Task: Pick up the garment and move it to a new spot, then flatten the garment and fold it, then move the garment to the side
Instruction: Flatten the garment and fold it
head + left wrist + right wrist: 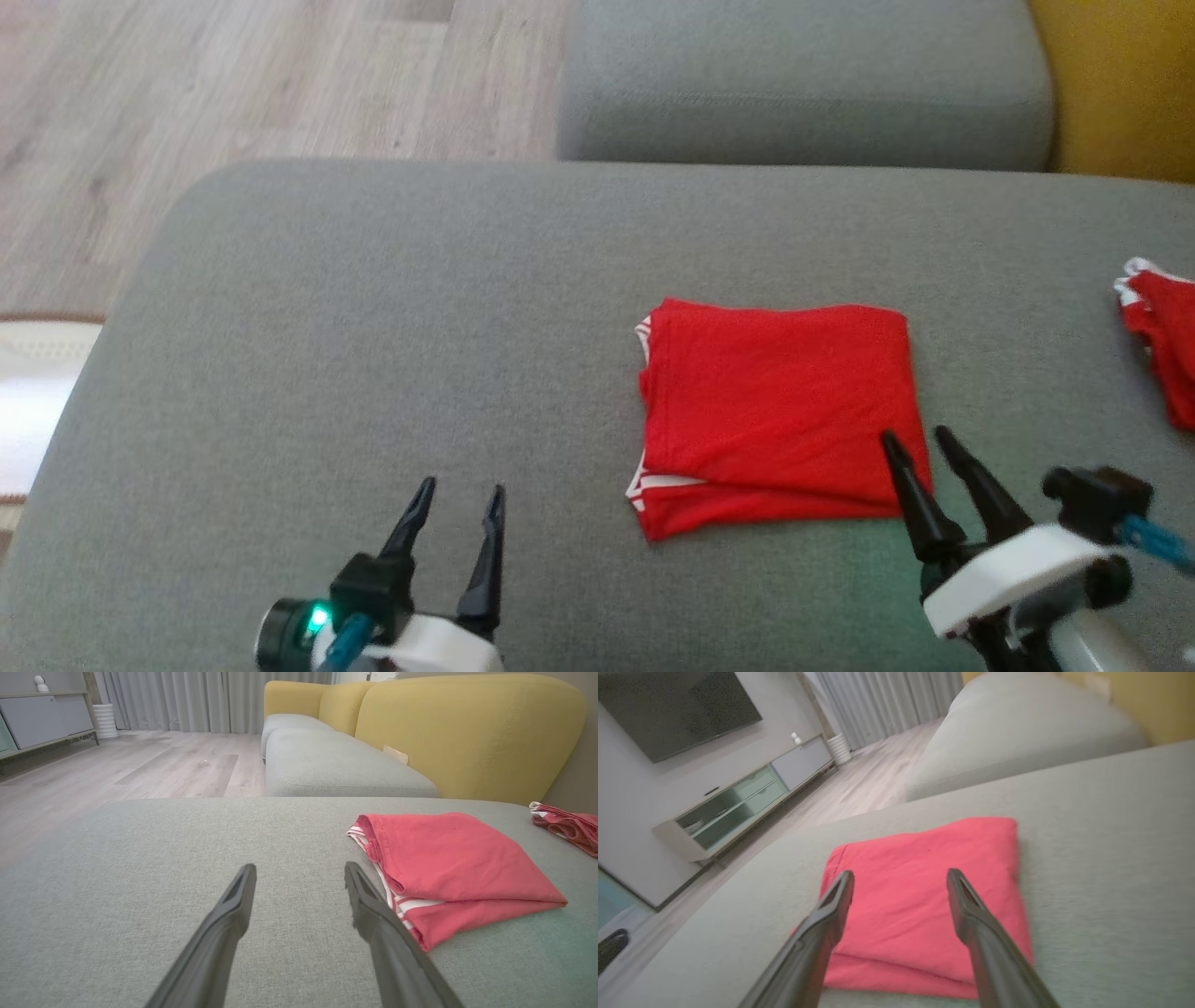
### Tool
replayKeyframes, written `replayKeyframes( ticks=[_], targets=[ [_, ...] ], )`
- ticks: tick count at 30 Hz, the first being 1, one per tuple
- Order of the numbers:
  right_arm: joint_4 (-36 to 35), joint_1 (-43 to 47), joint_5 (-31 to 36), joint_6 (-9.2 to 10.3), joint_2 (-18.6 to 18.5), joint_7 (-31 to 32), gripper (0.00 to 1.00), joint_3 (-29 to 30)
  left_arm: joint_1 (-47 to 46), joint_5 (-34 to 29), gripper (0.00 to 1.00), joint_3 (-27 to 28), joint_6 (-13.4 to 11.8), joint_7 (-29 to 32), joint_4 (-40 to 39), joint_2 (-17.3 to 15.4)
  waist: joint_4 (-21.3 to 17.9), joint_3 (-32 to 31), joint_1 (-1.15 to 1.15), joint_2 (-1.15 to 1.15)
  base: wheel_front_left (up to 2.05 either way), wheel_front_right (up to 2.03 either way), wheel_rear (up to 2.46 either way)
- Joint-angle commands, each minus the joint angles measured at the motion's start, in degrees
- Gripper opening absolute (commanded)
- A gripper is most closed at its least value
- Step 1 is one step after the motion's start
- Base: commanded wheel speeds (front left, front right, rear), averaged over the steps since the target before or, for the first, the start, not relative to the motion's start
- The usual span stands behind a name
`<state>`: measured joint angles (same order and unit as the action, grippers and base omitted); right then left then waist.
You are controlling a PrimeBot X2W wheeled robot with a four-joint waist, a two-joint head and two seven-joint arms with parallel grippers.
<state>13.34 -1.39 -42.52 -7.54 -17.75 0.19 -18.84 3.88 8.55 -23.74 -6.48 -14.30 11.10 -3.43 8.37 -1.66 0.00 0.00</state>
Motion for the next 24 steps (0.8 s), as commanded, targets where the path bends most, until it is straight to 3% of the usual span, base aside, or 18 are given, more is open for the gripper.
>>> replayKeyframes(
  ticks=[1,4,8,14,24],
  targets=[
    [0.5,-1.0,3.2,0.05,-1.1,-6.0,1.0,-0.7,-0.8,0.2,1.0,3.1,0.3,-0.7,-2.1,0.1,-1.2,-1.5,0.0,0.0,0.0,0.0,0.0],
    [4.9,-0.7,7.8,0.05,-0.5,-12.9,1.0,-0.6,0.5,0.3,1.0,5.0,0.6,-0.7,-2.5,0.2,-1.7,-2.7,0.0,0.0,0.0,0.0,0.0],
    [7.2,-0.6,13.8,0.05,1.1,-15.1,1.0,1.9,2.5,0.0,1.0,6.9,1.0,-0.7,-3.7,0.2,-2.3,-3.9,0.0,0.0,0.0,0.0,0.0],
    [-2.2,3.8,23.6,0.05,7.1,-15.2,1.0,11.7,5.2,-0.9,1.0,8.8,1.9,-0.7,-5.7,0.4,-2.3,-5.4,0.0,0.0,0.0,0.0,0.0],
    [-4.4,8.0,29.3,0.05,9.8,-15.2,1.0,12.9,6.4,-2.9,1.0,9.3,1.7,-0.7,-8.5,0.5,-2.2,-6.3,0.0,0.0,0.0,0.0,0.0]
  ],
)
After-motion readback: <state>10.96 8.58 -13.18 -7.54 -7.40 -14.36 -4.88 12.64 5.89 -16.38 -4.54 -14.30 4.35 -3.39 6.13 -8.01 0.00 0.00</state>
